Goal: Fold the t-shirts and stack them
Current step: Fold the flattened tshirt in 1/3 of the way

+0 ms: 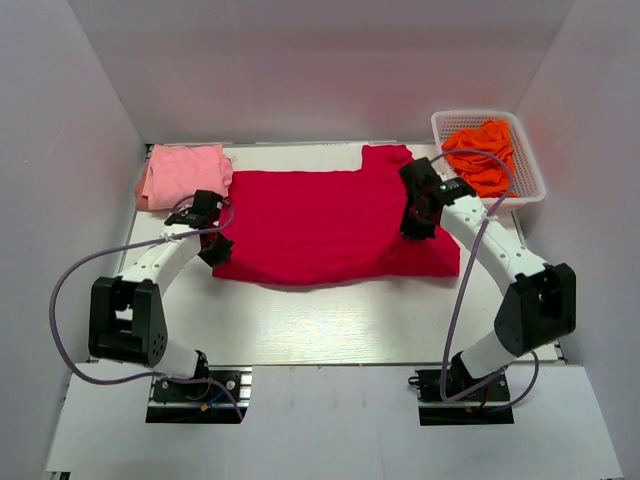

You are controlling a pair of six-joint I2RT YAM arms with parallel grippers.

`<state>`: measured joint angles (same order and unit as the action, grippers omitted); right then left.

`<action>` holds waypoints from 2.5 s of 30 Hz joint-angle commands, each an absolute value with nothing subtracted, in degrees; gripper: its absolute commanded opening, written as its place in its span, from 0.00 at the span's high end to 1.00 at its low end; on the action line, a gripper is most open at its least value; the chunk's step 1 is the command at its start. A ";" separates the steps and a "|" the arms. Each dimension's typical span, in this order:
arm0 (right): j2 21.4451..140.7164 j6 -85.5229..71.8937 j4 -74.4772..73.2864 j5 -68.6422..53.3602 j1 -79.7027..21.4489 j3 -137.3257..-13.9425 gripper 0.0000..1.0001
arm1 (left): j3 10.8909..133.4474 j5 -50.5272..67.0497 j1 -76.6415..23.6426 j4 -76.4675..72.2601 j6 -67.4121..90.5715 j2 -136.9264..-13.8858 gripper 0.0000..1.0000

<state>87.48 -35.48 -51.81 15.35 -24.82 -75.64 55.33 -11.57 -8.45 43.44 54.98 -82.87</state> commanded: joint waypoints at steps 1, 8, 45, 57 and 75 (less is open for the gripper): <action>90.52 -31.38 -53.52 19.42 -22.07 -82.67 1.00 | 59.66 -13.97 -7.38 45.18 54.32 -84.19 1.00; 97.99 -25.93 -53.17 18.20 -18.99 -93.32 1.00 | 65.73 -13.97 -5.54 44.30 53.70 -89.73 1.00; 104.86 -22.77 -32.04 0.62 -15.21 -84.39 0.10 | 73.49 -2.31 -6.24 37.13 44.74 -97.83 0.00; 113.72 -10.31 -23.64 18.69 -18.01 -86.74 0.10 | 69.61 -0.87 -7.91 34.37 43.07 -103.79 0.00; 123.75 -11.16 -25.75 33.73 -21.62 -94.66 0.50 | 68.03 -6.85 -6.86 38.94 42.45 -106.52 0.00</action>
<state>123.44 -9.08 -25.54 26.68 -22.31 -92.62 68.42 -2.87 -7.25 35.92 43.31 -104.81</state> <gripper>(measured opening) 0.531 0.995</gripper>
